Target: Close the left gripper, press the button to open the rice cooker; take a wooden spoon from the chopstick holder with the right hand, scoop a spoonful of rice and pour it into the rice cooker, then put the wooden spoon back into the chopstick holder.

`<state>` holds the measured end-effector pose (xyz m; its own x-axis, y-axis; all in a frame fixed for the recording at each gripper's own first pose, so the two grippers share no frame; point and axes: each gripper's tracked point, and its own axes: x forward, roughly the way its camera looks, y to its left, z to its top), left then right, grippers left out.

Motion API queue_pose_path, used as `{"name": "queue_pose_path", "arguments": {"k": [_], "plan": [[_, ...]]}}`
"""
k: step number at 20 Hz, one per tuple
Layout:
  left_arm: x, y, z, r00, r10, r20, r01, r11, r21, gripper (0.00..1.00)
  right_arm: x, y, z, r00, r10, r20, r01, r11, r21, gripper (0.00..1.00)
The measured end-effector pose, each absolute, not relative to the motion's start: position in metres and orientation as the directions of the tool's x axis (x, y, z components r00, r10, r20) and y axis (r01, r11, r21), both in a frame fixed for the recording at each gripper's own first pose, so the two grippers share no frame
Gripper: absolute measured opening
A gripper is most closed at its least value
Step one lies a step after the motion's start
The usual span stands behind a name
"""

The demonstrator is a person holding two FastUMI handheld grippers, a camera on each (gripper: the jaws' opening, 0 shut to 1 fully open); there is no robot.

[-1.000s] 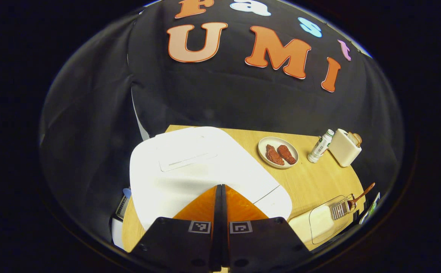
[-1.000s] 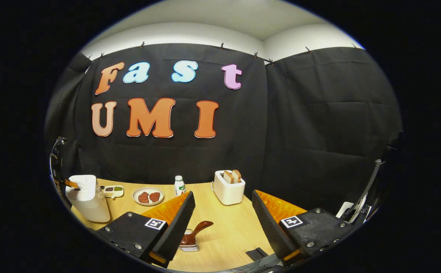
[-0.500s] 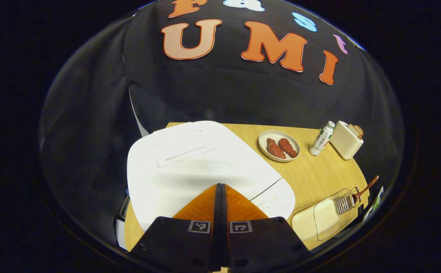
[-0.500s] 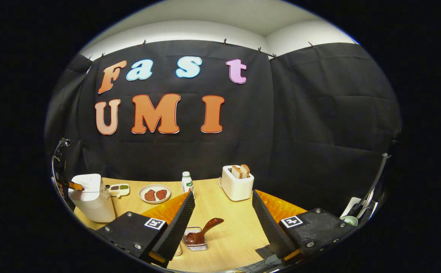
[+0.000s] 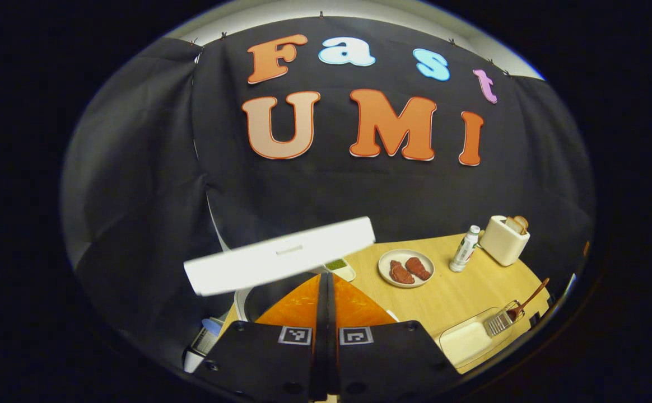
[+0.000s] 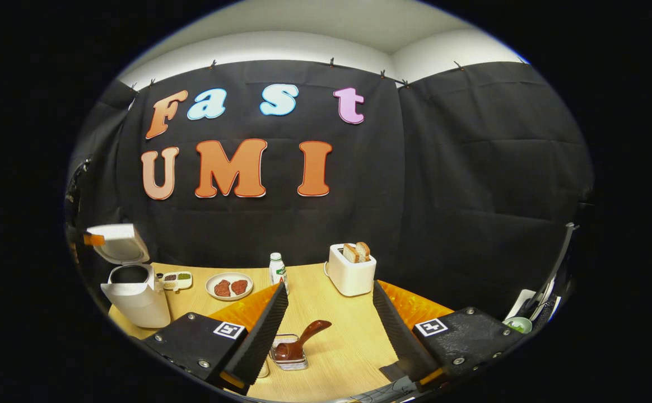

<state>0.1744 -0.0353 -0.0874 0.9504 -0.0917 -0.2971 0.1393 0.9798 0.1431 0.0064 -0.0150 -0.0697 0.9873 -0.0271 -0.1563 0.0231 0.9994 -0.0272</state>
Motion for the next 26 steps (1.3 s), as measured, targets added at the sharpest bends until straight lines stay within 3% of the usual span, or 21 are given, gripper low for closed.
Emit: {"name": "queue_pose_path", "arguments": {"k": [1, 2, 3, 4, 8, 9, 14, 17, 19, 22, 26], "plan": [[0.167, -0.037, -0.075, 0.959, -0.092, -0.267, 0.134, 0.981, 0.142, 0.05, 0.006, -0.012, -0.071, 0.987, -0.017, -0.159, 0.013, 1.0, -0.021, 0.95], [0.161, -0.039, -0.064, 0.967, -0.095, -0.237, 0.129, 0.983, 0.132, 0.04, 0.007, -0.011, -0.076, 0.986, -0.01, -0.165, 0.008, 1.0, -0.014, 1.0], [0.153, -0.04, -0.054, 0.972, -0.096, -0.213, 0.125, 0.984, 0.125, 0.04, 0.008, -0.011, -0.082, 0.984, -0.006, -0.175, 0.005, 1.0, -0.006, 0.95], [0.146, -0.038, -0.046, 0.976, -0.087, -0.199, 0.114, 0.985, 0.126, 0.04, 0.008, -0.01, -0.087, 0.983, -0.002, -0.184, 0.002, 1.0, 0.0, 1.0], [0.124, -0.023, -0.015, 0.991, -0.039, -0.131, 0.057, 0.989, 0.134, 0.04, 0.015, -0.004, -0.117, 0.97, 0.026, -0.24, -0.015, 0.999, 0.048, 1.0], [0.118, -0.017, -0.01, 0.993, -0.024, -0.114, 0.039, 0.991, 0.129, 0.05, 0.016, -0.002, -0.126, 0.965, 0.037, -0.258, -0.019, 0.997, 0.071, 0.95], [0.094, 0.004, 0.006, 0.997, 0.016, -0.08, -0.005, 0.992, 0.128, 0.05, 0.029, 0.002, -0.169, 0.943, 0.049, -0.33, -0.015, 0.994, 0.106, 0.95], [0.086, 0.012, 0.011, 0.997, 0.038, -0.073, -0.029, 0.992, 0.12, 0.36, 0.034, 0.004, -0.188, 0.927, 0.059, -0.369, -0.019, 0.994, 0.111, 0.95], [0.083, 0.017, 0.009, 0.996, 0.046, -0.076, -0.038, 0.994, 0.106, 0.41, 0.037, 0.006, -0.202, 0.917, 0.066, -0.394, -0.019, 0.992, 0.121, 0.95], [0.074, 0.025, 0.011, 0.995, 0.072, -0.063, -0.065, 0.992, 0.104, 1.0, 0.044, 0.005, -0.22, 0.9, 0.072, -0.43, -0.016, 0.991, 0.132, 0.95], [0.066, 0.037, 0.015, 0.992, 0.124, -0.035, -0.12, 0.988, 0.1, 1.0, 0.054, 0.011, -0.247, 0.868, 0.105, -0.485, -0.008, 0.98, 0.199, 0.94]]}}
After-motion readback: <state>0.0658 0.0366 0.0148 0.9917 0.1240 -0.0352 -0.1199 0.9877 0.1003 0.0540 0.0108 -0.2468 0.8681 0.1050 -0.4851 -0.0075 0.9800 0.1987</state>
